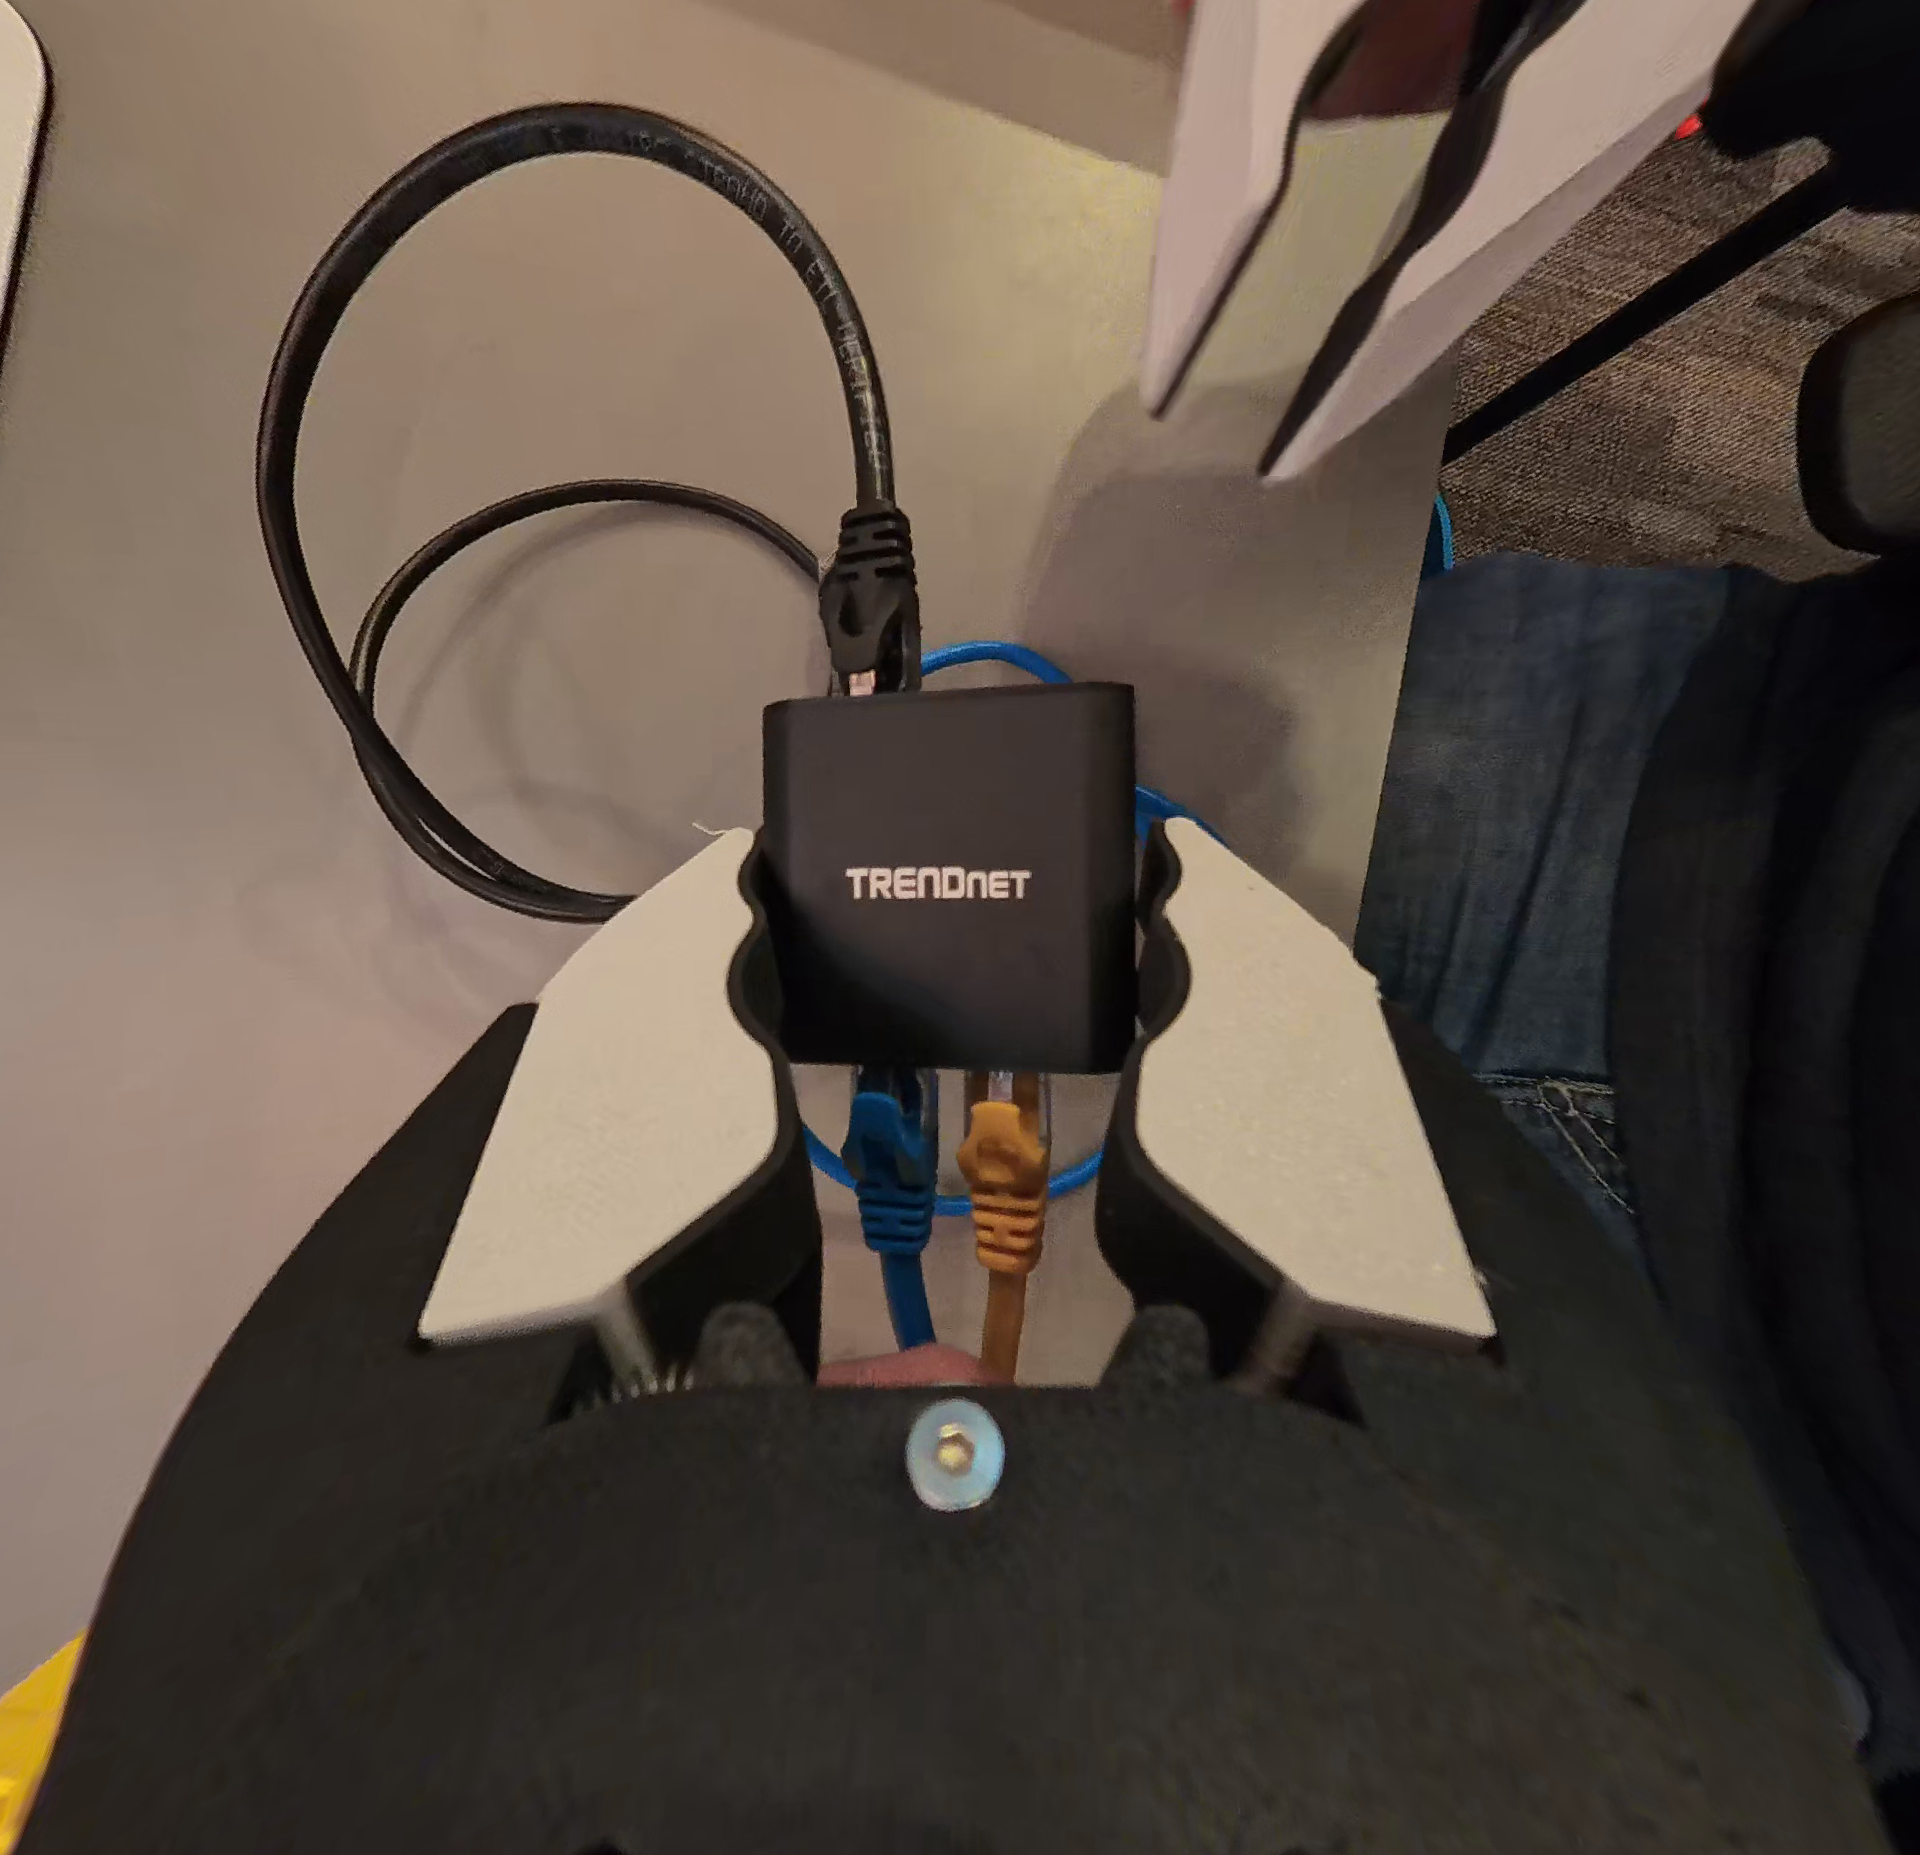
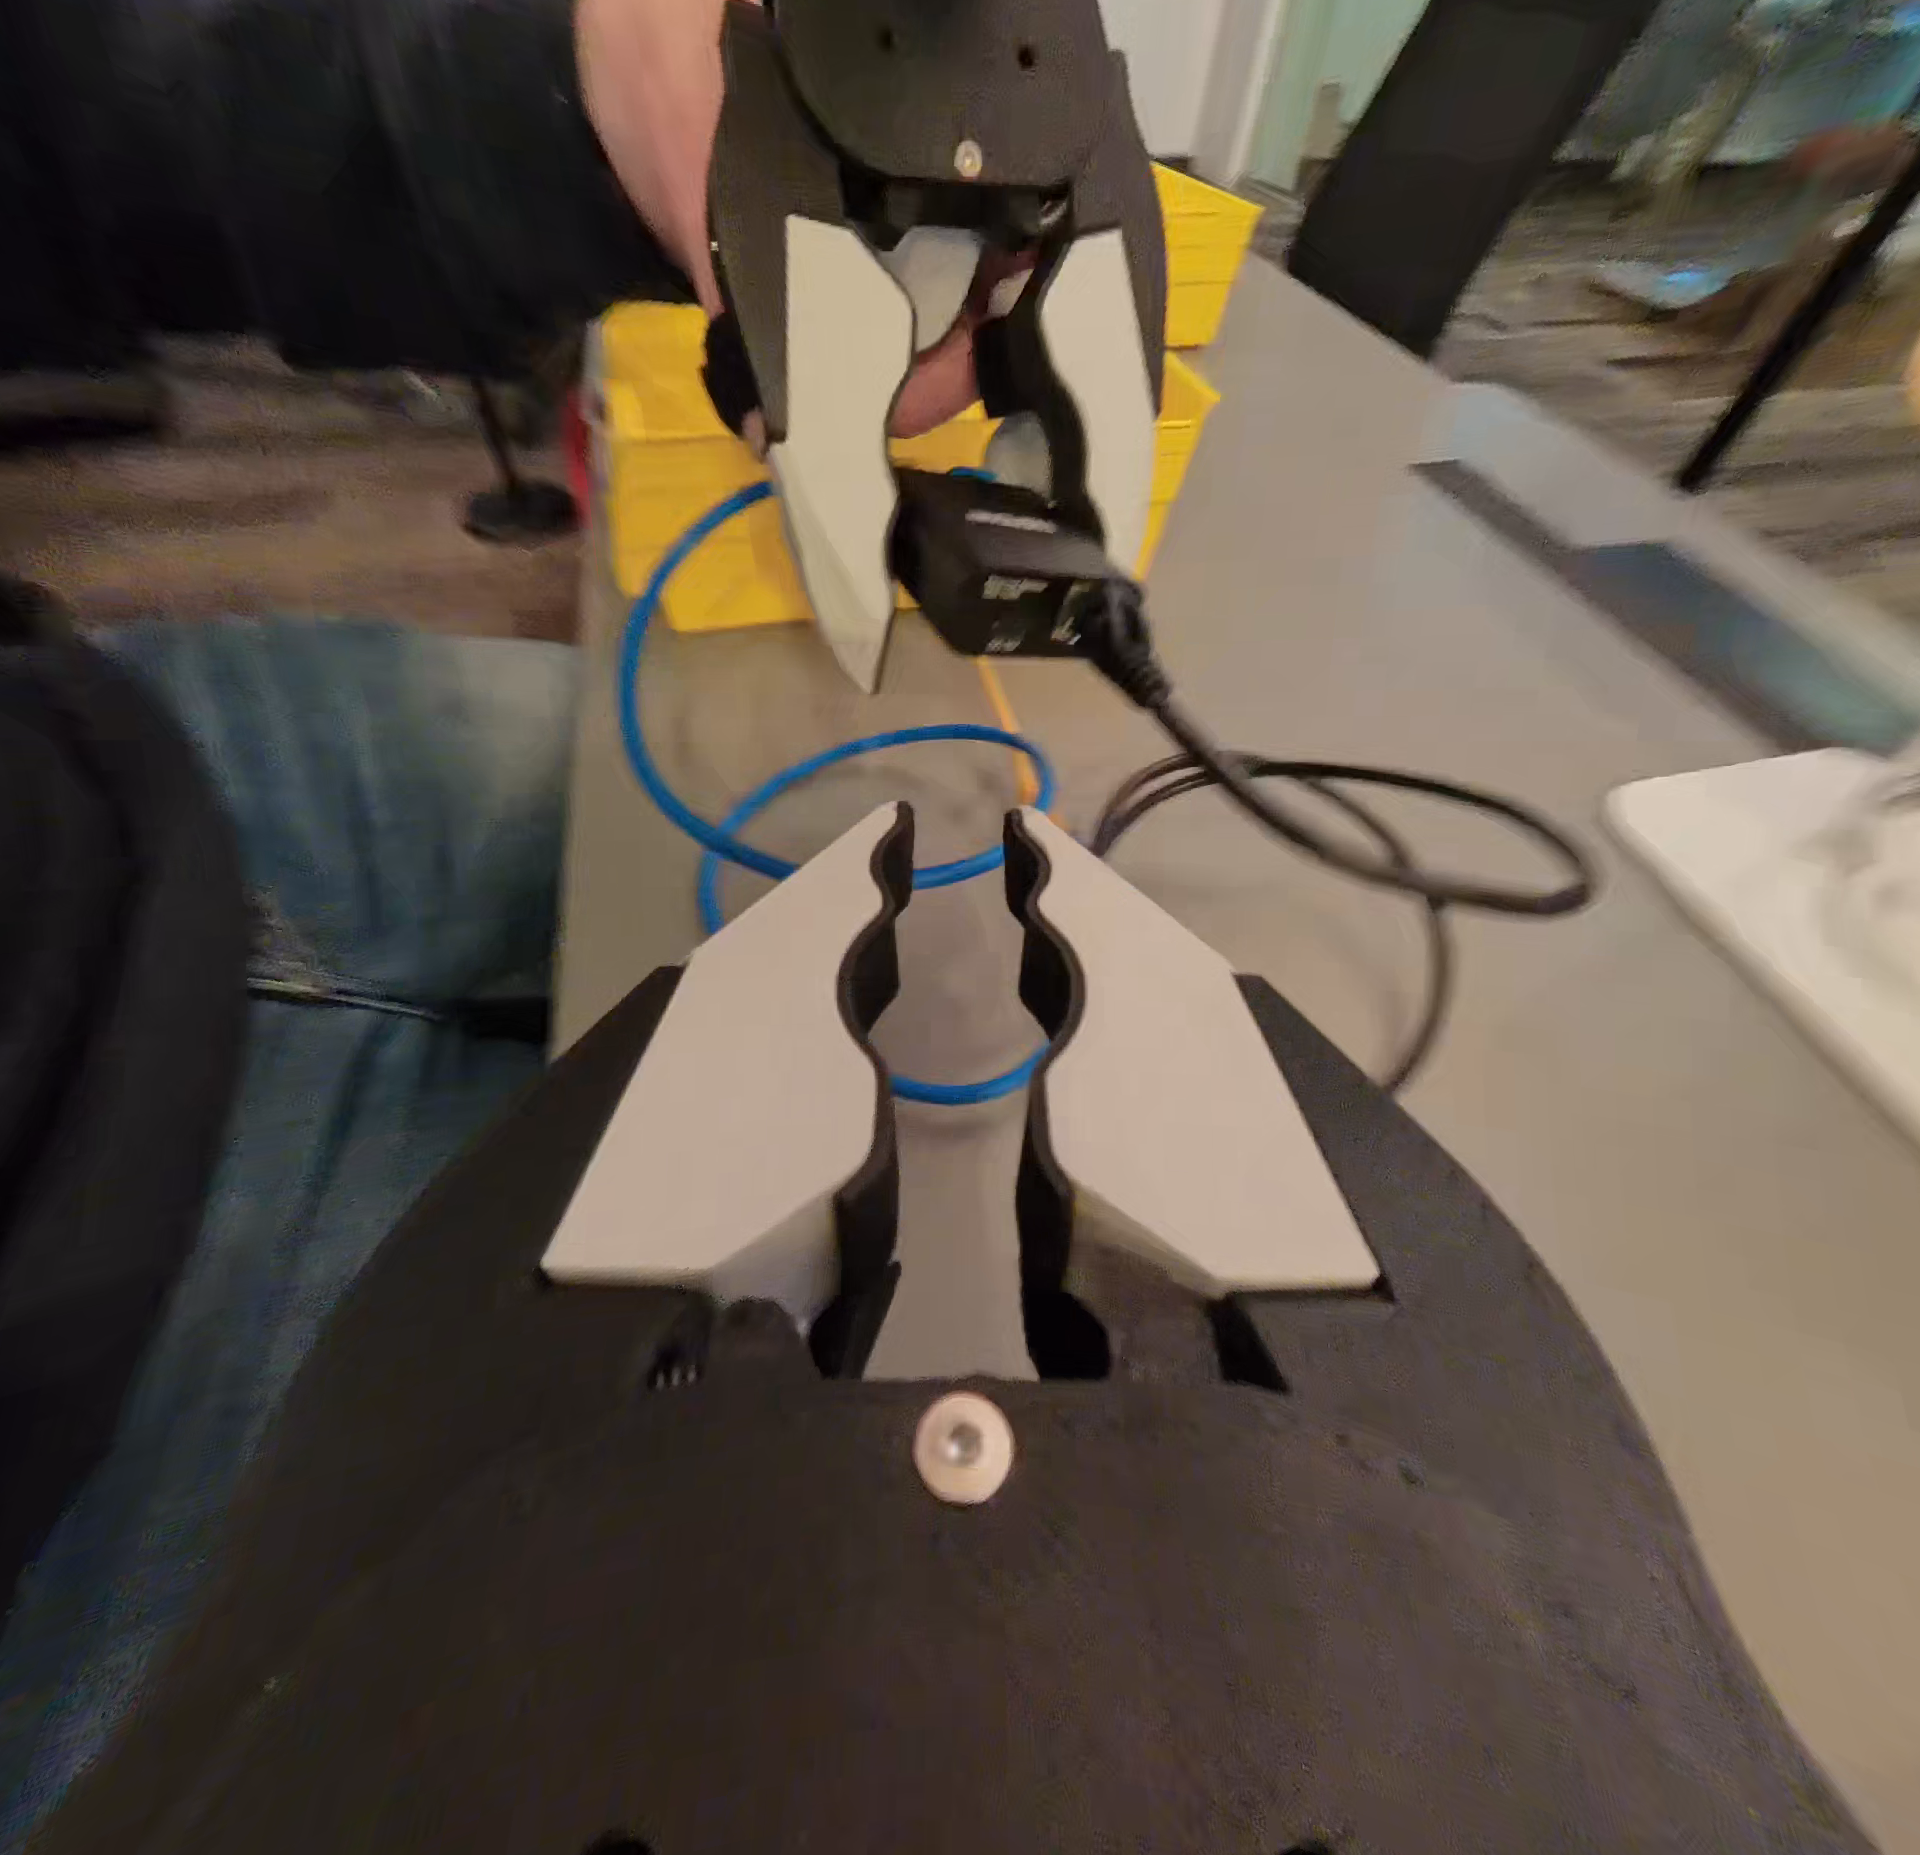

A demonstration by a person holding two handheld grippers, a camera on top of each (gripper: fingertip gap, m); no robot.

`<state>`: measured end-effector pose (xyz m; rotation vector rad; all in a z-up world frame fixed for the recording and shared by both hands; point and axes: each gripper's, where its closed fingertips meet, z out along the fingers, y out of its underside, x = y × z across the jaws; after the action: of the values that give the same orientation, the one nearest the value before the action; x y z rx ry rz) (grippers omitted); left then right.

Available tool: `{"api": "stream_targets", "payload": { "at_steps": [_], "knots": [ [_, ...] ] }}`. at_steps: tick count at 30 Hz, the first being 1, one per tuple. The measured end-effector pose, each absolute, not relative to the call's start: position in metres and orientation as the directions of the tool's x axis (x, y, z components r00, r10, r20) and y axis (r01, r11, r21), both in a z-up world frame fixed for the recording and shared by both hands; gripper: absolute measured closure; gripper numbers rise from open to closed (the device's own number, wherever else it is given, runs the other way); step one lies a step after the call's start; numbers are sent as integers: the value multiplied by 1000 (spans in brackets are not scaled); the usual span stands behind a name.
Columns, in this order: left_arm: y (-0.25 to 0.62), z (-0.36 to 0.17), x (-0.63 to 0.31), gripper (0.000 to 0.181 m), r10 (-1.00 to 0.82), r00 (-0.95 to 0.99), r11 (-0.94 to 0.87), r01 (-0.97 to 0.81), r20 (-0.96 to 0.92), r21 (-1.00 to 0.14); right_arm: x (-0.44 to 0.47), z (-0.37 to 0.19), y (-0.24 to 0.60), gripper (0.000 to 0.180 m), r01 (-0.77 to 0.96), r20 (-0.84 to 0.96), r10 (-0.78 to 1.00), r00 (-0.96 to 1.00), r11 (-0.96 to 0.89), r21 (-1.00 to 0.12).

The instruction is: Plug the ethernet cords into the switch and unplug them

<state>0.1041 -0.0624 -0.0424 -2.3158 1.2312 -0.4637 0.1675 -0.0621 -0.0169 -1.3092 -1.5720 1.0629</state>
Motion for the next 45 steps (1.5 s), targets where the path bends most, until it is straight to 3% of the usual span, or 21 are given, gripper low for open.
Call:
{"api": "stream_targets", "payload": {
  "at_steps": [2, 6, 10, 15, 28, 31, 40, 45],
  "knots": [
    [-63, -41, 107, 115, -846, 528, -476, -689, 72, -547, 161, -5, -49, 162, 342, 318, 945, -78, 325, -882],
    [-62, -38, 111, 114, -855, 512, -471, -701, 83, -535, 147, -2, -36, 150, 417, 658, 741, -130, 643, -642],
    [-61, -32, 116, 115, -856, 504, -479, -685, 117, -549, 133, -6, -34, 146, 436, 784, 597, -170, 759, -483],
    [-62, -34, 117, 115, -854, 501, -491, -690, 138, -532, 126, -13, -30, 169, 440, 868, 457, -192, 831, -340],
    [-59, -34, 121, 115, -849, 495, -513, -688, 186, -514, 118, -17, -28, 156, 412, 895, 385, -226, 870, -270],
    [-60, -35, 124, 115, -849, 490, -516, -690, 196, -507, 119, -17, -27, 165, 401, 898, 383, -218, 874, -275],
    [-62, -33, 130, 114, -849, 465, -523, -674, 251, -522, 125, -13, -28, 167, 412, 899, 367, -239, 876, -249],
    [-58, -24, 131, 109, -891, 433, -436, -724, 140, -535, 129, -9, -29, 167, 393, 890, 391, -237, 876, -280]
  ]
}}
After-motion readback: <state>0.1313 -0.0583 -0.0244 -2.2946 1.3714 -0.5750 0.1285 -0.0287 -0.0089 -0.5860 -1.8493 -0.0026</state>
